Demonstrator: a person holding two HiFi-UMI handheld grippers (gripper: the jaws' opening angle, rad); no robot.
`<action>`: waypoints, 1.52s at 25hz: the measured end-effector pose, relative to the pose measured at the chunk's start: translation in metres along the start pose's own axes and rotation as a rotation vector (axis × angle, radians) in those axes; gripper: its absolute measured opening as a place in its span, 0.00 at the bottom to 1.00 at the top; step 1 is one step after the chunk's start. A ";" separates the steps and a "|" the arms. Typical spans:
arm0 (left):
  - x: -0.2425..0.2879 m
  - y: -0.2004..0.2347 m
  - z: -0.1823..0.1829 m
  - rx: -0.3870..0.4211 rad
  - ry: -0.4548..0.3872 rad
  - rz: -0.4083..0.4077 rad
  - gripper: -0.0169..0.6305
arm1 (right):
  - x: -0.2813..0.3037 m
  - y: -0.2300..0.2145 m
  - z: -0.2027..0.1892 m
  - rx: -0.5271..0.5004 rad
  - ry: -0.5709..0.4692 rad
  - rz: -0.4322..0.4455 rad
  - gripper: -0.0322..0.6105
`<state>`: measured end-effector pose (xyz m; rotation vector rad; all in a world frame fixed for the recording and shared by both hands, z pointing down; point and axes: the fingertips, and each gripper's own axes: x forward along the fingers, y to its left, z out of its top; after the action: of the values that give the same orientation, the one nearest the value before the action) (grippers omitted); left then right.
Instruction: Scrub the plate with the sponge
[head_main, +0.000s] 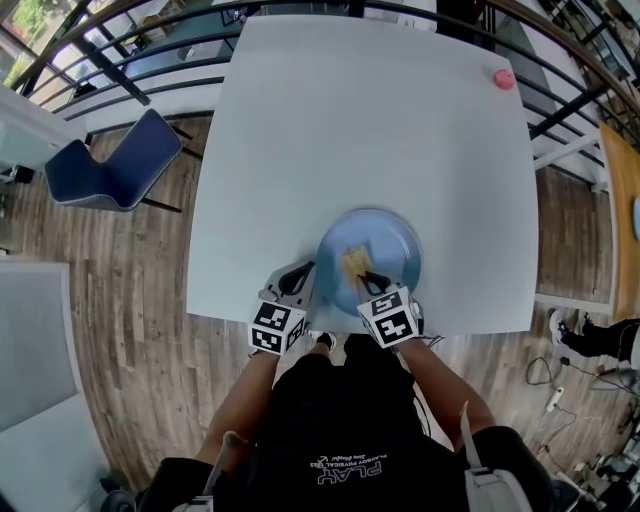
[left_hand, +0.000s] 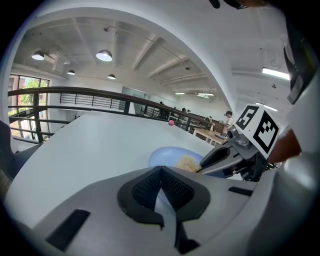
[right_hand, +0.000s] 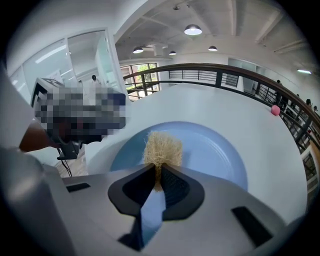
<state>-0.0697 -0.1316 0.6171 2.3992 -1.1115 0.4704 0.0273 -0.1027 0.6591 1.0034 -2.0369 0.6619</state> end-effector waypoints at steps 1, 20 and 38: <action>-0.002 0.001 -0.002 -0.001 0.002 0.002 0.05 | 0.002 0.008 -0.001 -0.005 0.004 0.012 0.12; -0.012 -0.002 -0.006 0.005 -0.009 -0.011 0.05 | 0.000 0.032 -0.028 -0.088 0.085 0.006 0.12; 0.021 -0.028 0.004 0.039 0.019 -0.080 0.05 | -0.019 -0.050 -0.047 0.051 0.082 -0.153 0.12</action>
<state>-0.0343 -0.1307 0.6167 2.4573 -1.0028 0.4919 0.0947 -0.0889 0.6763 1.1308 -1.8594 0.6658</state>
